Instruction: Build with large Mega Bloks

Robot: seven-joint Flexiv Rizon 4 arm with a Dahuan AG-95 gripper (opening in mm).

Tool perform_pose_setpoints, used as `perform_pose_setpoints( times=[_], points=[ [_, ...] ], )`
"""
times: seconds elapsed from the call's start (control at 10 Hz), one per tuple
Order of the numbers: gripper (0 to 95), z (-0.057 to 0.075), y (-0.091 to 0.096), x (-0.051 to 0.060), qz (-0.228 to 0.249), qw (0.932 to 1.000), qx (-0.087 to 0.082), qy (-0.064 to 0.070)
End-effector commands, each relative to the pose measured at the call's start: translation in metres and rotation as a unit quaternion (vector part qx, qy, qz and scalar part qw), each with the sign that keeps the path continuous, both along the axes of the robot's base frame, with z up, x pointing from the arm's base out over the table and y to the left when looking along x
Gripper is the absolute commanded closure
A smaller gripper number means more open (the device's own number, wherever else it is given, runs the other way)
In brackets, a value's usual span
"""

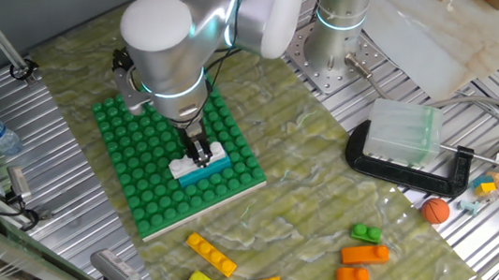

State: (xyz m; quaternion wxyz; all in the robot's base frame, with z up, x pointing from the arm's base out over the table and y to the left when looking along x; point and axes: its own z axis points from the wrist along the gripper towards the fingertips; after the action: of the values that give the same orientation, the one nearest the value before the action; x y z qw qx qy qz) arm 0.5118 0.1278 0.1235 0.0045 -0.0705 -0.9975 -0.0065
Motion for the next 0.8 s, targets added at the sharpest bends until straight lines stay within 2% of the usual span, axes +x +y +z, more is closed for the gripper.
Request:
perform_pose_setpoints(
  times=[0.1,0.2,0.5,0.7,0.8],
  points=[
    [95.0,-0.004,-0.001,0.000,0.000,1.0000,-0.002,0.003],
    [95.0,-0.006,-0.001,0.001,0.000,1.0000,-0.002,0.002],
    [95.0,-0.012,-0.003,0.002,0.003,0.9999,-0.004,-0.016],
    [95.0,-0.016,-0.005,0.002,0.005,0.9998,-0.004,-0.019],
    [95.0,-0.019,-0.007,0.001,0.005,0.9997,0.001,-0.026]
  ],
)
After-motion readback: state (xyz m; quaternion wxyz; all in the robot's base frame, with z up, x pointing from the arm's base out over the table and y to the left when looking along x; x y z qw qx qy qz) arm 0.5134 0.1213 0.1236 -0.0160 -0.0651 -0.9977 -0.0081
